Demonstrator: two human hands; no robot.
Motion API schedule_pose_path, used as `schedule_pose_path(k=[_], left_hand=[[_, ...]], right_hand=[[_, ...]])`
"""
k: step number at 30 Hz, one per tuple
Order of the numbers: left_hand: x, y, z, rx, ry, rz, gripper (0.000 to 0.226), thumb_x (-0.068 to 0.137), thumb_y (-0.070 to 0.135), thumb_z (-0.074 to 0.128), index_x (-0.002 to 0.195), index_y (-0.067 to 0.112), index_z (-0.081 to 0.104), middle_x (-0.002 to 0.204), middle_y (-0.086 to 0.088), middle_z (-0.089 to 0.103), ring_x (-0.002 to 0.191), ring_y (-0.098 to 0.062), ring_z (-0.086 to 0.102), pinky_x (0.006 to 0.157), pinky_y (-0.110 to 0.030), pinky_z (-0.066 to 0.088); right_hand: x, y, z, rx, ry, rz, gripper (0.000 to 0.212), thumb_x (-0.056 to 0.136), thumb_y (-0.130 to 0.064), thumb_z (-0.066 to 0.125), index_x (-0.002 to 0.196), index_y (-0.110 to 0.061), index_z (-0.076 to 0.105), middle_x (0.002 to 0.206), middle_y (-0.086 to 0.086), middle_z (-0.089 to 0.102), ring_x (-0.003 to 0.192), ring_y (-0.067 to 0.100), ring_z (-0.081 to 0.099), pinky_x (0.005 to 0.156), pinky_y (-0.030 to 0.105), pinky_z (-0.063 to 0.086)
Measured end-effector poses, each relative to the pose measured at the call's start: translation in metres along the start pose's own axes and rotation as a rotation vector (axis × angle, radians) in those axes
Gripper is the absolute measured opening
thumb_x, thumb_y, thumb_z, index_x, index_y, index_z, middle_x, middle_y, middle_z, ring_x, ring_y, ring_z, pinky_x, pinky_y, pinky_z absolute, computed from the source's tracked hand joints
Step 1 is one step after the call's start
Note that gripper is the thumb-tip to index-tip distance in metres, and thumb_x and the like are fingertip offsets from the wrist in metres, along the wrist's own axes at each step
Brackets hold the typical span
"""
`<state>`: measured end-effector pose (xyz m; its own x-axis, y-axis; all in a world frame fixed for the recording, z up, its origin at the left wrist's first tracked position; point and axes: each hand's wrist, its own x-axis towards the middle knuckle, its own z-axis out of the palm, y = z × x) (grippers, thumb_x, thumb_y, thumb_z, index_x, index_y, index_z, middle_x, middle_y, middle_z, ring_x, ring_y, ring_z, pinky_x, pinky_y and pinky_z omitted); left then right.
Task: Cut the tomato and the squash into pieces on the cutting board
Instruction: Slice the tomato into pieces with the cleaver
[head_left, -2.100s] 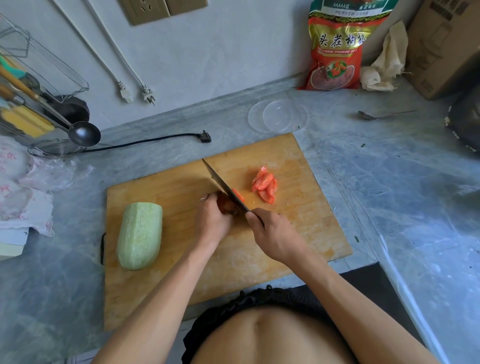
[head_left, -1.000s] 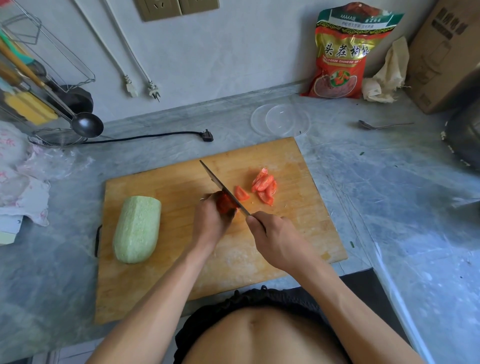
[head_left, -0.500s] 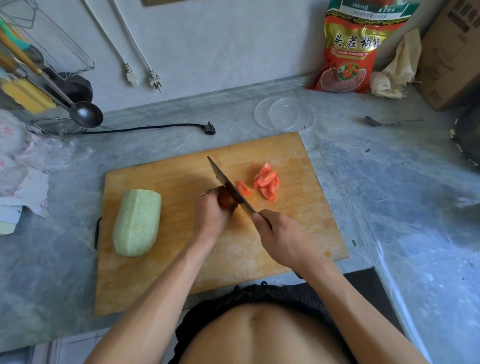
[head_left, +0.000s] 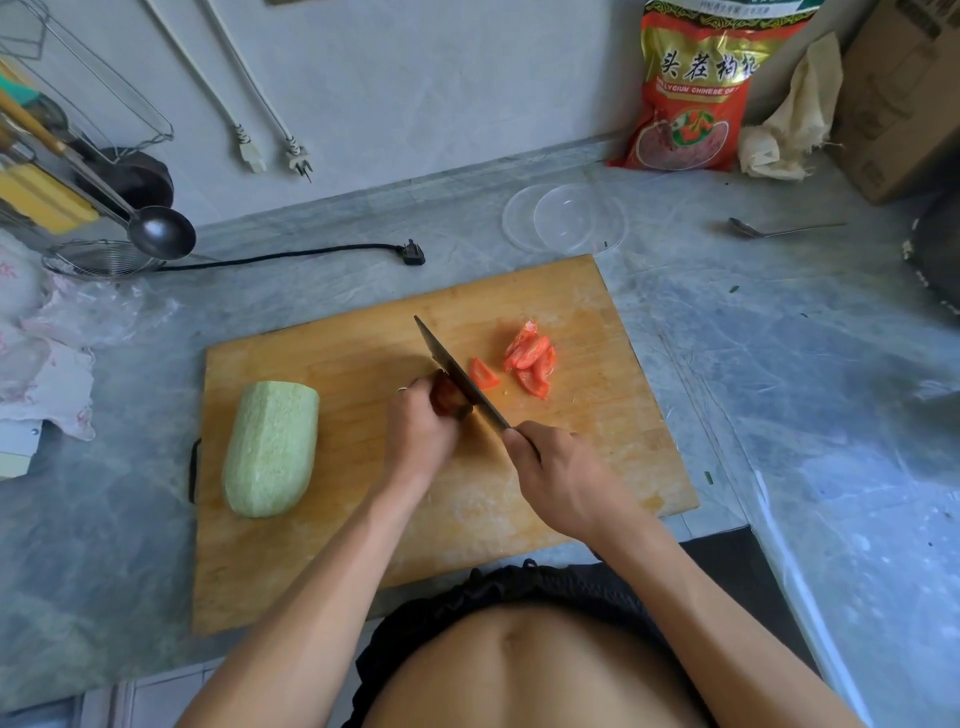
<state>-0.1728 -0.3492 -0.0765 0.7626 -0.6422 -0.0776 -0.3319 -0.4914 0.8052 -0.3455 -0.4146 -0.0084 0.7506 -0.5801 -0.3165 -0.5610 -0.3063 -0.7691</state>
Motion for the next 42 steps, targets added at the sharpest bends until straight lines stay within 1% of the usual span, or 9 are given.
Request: schedule_pose_path(k=[7,19,26,29,32,34,36,38,42], left_hand=[[-0.003,0.007,-0.002,0.033,0.012,-0.022,0.029,0.076,0.002,0.071,0.098,0.021,0.074,0.082,0.018,0.065,0.078,-0.002,0.062,0.063,-0.003,0.040],[-0.003,0.004,-0.003,0.017,0.015,-0.026,0.030,0.074,0.003,0.071,0.101,0.017,0.073,0.092,0.000,0.074,0.083,-0.013,0.066,0.069,-0.021,0.047],[-0.006,0.005,-0.003,0.001,-0.003,-0.045,0.022,0.076,0.007,0.071,0.091,0.023,0.070,0.080,0.009,0.068,0.077,-0.012,0.064,0.066,-0.021,0.045],[-0.005,0.003,-0.003,-0.002,-0.012,-0.040,0.023,0.076,0.009,0.074,0.083,0.029,0.066,0.075,0.015,0.064,0.073,-0.010,0.063,0.062,-0.016,0.042],[-0.004,0.000,-0.006,0.012,-0.006,-0.005,0.020,0.074,0.011,0.079,0.090,0.019,0.071,0.083,0.002,0.066,0.079,-0.018,0.064,0.067,-0.022,0.043],[-0.004,0.000,-0.007,0.008,-0.001,0.001,0.030,0.071,0.011,0.085,0.098,0.014,0.072,0.087,0.000,0.065,0.081,-0.019,0.064,0.072,-0.023,0.045],[-0.007,0.003,-0.008,-0.054,-0.007,-0.026,0.037,0.070,0.008,0.085,0.100,0.022,0.068,0.084,0.008,0.065,0.081,-0.017,0.065,0.077,-0.029,0.052],[-0.009,0.004,-0.008,-0.098,-0.008,-0.036,0.043,0.071,0.002,0.082,0.084,0.037,0.060,0.078,0.017,0.064,0.073,-0.013,0.065,0.075,-0.035,0.054],[-0.010,0.011,-0.008,-0.058,-0.007,-0.019,0.046,0.072,0.003,0.078,0.071,0.041,0.054,0.067,0.022,0.062,0.061,0.007,0.062,0.063,-0.026,0.051]], right_hand=[[0.014,0.001,0.015,-0.088,0.060,-0.059,0.033,0.105,-0.037,0.035,0.084,-0.017,0.049,0.057,0.005,0.046,0.046,0.025,0.041,0.044,0.030,0.024],[0.003,0.007,0.008,-0.002,0.040,-0.038,0.037,0.105,-0.034,0.038,0.073,-0.018,0.046,0.055,0.005,0.045,0.045,0.021,0.036,0.044,0.029,0.025],[0.010,0.001,0.011,-0.016,0.062,-0.075,0.034,0.105,-0.034,0.038,0.084,-0.012,0.053,0.055,0.005,0.047,0.046,0.025,0.039,0.046,0.034,0.026],[0.010,0.002,0.005,0.011,0.060,-0.063,0.035,0.105,-0.034,0.037,0.073,-0.022,0.045,0.055,0.003,0.046,0.048,0.022,0.038,0.046,0.030,0.025],[0.004,0.000,-0.001,0.038,0.066,-0.053,0.040,0.105,-0.034,0.037,0.068,-0.021,0.040,0.056,0.004,0.045,0.049,0.020,0.037,0.049,0.034,0.028],[-0.002,-0.003,-0.003,0.037,0.069,-0.061,0.040,0.105,-0.034,0.037,0.067,-0.023,0.039,0.055,0.003,0.043,0.049,0.018,0.035,0.050,0.034,0.028],[-0.010,-0.007,-0.004,0.040,0.067,-0.083,0.040,0.105,-0.034,0.037,0.066,-0.025,0.039,0.054,0.001,0.041,0.048,0.016,0.032,0.048,0.031,0.027],[-0.016,-0.011,-0.004,0.045,0.062,-0.110,0.040,0.105,-0.034,0.038,0.067,-0.025,0.039,0.053,0.000,0.040,0.047,0.014,0.029,0.047,0.030,0.025],[-0.021,-0.015,-0.002,-0.009,0.049,-0.128,0.037,0.105,-0.036,0.037,0.071,-0.023,0.043,0.055,0.005,0.045,0.046,0.017,0.032,0.045,0.026,0.025]])
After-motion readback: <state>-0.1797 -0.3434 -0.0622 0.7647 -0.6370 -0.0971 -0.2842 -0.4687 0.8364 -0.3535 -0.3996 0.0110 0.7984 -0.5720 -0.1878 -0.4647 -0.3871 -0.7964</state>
